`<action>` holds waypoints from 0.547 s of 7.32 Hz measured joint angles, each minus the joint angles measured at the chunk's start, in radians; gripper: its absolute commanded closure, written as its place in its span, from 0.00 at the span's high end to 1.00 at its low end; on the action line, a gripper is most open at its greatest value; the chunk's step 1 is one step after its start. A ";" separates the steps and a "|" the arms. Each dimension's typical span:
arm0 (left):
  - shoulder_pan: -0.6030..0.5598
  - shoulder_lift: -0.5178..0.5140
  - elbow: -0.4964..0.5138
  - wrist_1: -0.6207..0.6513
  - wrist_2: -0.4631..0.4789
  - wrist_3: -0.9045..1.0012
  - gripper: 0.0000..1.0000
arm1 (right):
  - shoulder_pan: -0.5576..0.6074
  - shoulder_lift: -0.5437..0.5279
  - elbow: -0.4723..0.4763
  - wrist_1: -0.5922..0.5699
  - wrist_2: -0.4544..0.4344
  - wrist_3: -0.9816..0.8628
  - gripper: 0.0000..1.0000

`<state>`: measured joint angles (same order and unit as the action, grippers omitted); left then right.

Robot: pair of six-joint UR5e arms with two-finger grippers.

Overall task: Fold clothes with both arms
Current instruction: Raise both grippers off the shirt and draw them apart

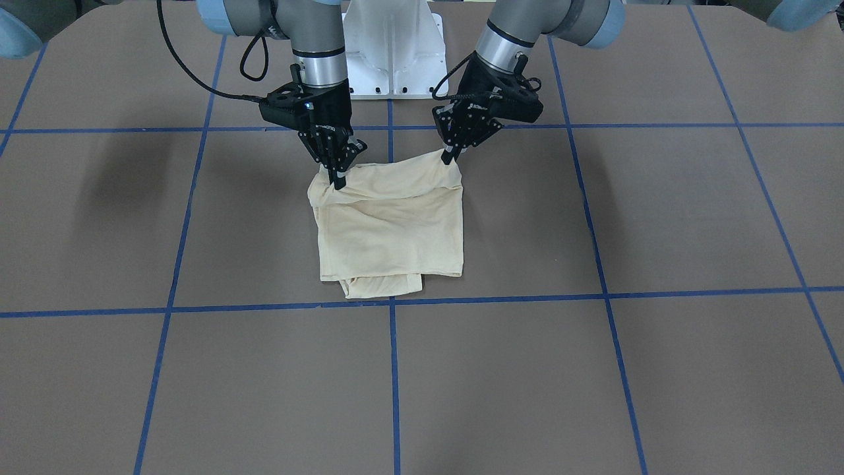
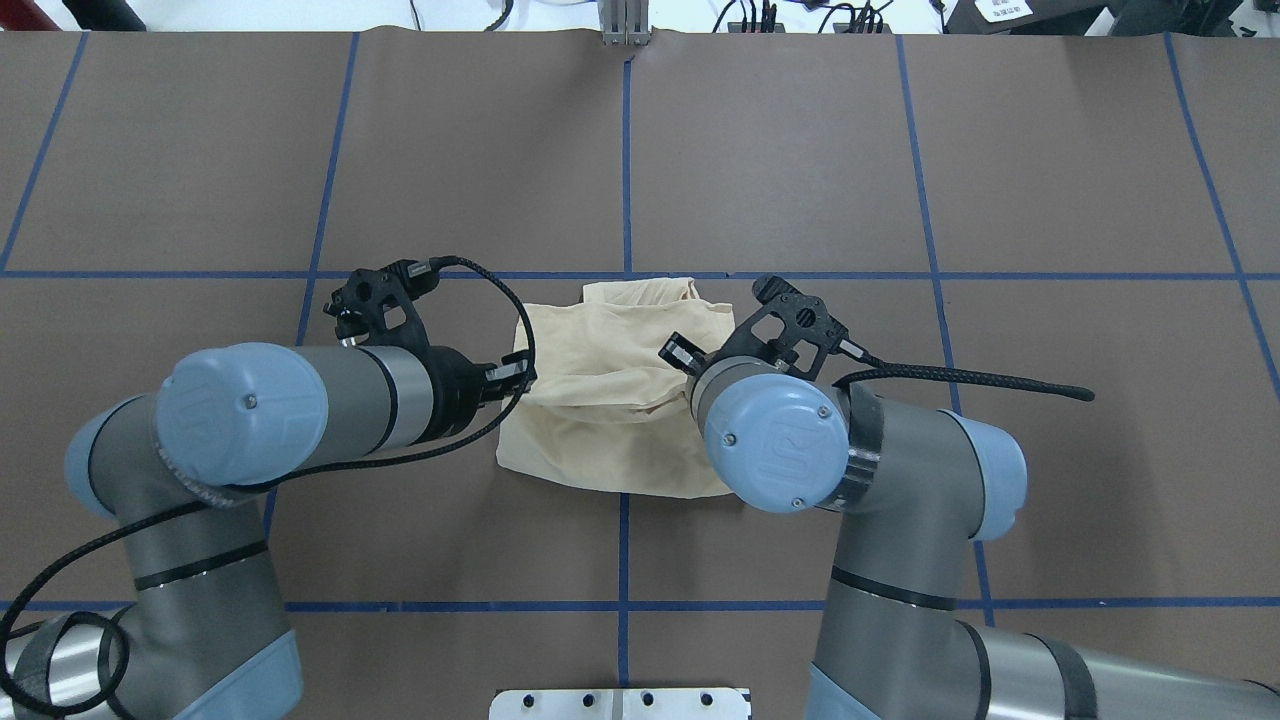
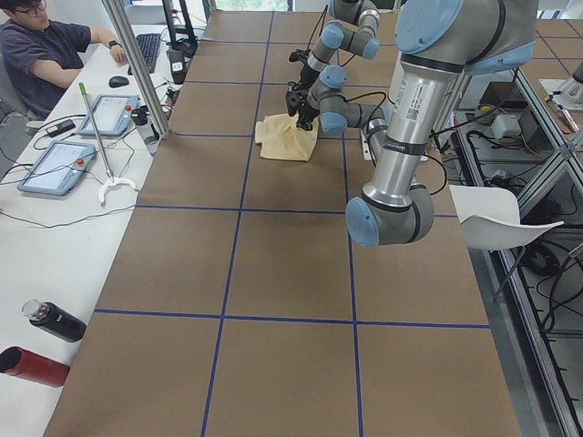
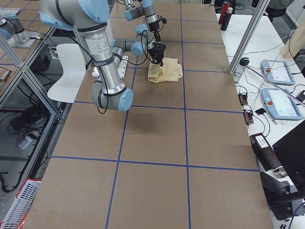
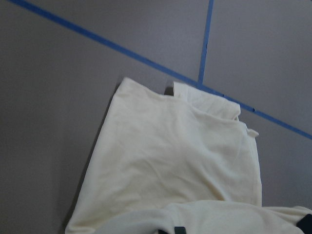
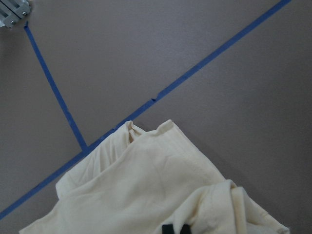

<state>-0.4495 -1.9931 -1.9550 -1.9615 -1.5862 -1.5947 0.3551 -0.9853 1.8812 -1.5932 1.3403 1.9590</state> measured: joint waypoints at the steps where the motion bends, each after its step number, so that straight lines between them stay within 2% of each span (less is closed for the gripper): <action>1: -0.041 -0.029 0.054 -0.001 -0.001 0.031 0.00 | 0.017 0.052 -0.062 0.004 0.001 -0.006 0.00; 4: -0.101 -0.111 0.218 -0.018 0.000 0.076 0.00 | 0.055 0.112 -0.160 0.015 0.008 -0.037 0.00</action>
<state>-0.5504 -2.1043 -1.7372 -1.9794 -1.5863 -1.5185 0.4104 -0.8738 1.7209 -1.5779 1.3484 1.9224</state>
